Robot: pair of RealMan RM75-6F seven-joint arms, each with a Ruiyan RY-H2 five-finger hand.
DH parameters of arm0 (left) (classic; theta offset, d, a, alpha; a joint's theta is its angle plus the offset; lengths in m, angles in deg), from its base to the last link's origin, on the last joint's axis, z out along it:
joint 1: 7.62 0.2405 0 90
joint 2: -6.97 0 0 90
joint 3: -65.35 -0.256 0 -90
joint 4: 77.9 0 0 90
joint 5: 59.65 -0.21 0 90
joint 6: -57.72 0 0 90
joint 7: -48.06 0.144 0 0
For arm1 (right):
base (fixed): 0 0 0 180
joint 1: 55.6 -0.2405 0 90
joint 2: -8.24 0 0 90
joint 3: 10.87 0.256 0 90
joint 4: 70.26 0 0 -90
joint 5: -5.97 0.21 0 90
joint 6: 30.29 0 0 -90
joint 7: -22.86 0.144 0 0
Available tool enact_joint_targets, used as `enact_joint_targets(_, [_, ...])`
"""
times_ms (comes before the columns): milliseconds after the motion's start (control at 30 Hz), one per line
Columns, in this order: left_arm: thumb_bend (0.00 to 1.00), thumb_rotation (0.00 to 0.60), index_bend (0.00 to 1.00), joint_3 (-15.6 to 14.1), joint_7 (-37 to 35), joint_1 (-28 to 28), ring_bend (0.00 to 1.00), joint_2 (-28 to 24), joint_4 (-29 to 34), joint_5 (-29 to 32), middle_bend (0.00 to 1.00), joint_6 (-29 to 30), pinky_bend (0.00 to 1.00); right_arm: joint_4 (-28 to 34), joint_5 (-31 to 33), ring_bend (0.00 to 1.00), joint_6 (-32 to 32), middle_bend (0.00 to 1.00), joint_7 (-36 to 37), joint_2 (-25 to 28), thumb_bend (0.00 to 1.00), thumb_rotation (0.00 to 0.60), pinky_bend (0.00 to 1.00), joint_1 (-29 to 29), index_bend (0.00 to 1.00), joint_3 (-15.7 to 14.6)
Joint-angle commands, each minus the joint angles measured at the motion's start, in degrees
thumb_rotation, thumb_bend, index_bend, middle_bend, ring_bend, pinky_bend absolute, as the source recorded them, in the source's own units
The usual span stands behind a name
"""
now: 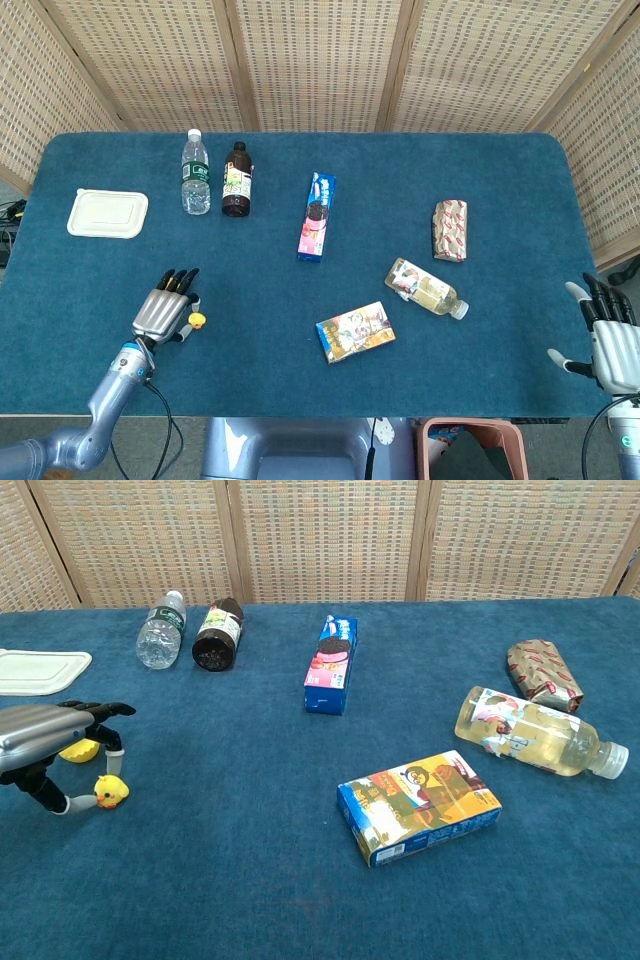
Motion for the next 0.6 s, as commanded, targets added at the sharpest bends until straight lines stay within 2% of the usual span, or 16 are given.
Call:
enact_joint_targets(33, [0.35, 0.6, 0.51, 0.2, -0.5, -0.1, 0.0, -0.3, 0.4, -0.1, 0.0, 0.3, 0.0, 0.0, -0.1, 0.0, 0.0, 0.0, 0.0, 0.0, 0.0, 0.6, 0.0, 0.0, 0.0, 0.0])
enact_joint_targets(133, [0.35, 0.6, 0.51, 1.1, -2.0, -0.2, 0.0, -1.3, 1.7, -0.3, 0.0, 1.1, 0.0, 0.0, -0.1, 0.0, 0.1, 0.0, -0.1, 0.0, 0.0, 0.6, 0.0, 0.0, 0.0, -0.1])
enact_joint_targets(367, [0.35, 0.6, 0.51, 6.0, -4.0, -1.5, 0.0, -6.1, 4.8, 2.6, 0.0, 2.2, 0.0, 0.1, -0.1, 0.0, 0.1, 0.0, -0.1, 0.0, 0.0, 0.6, 0.0, 0.0, 0.0, -0.1])
enact_joint_targets(467, [0.36, 0.6, 0.51, 7.8, -4.4, -2.2, 0.0, -7.7, 4.1, 5.9, 0.0, 1.2, 0.0, 0.1, -0.1, 0.0, 0.2, 0.0, -0.2, 0.0, 0.0, 0.6, 0.0, -0.1, 0.0, -0.1])
enact_joint_targets(600, [0.36, 0.6, 0.51, 8.6, -4.8, -3.2, 0.0, -7.7, 1.5, 9.8, 0.0, -1.2, 0.0, 0.1, -0.1, 0.0, 0.3, 0.0, -0.3, 0.0, 0.0, 0.6, 0.0, -0.2, 0.0, -0.1])
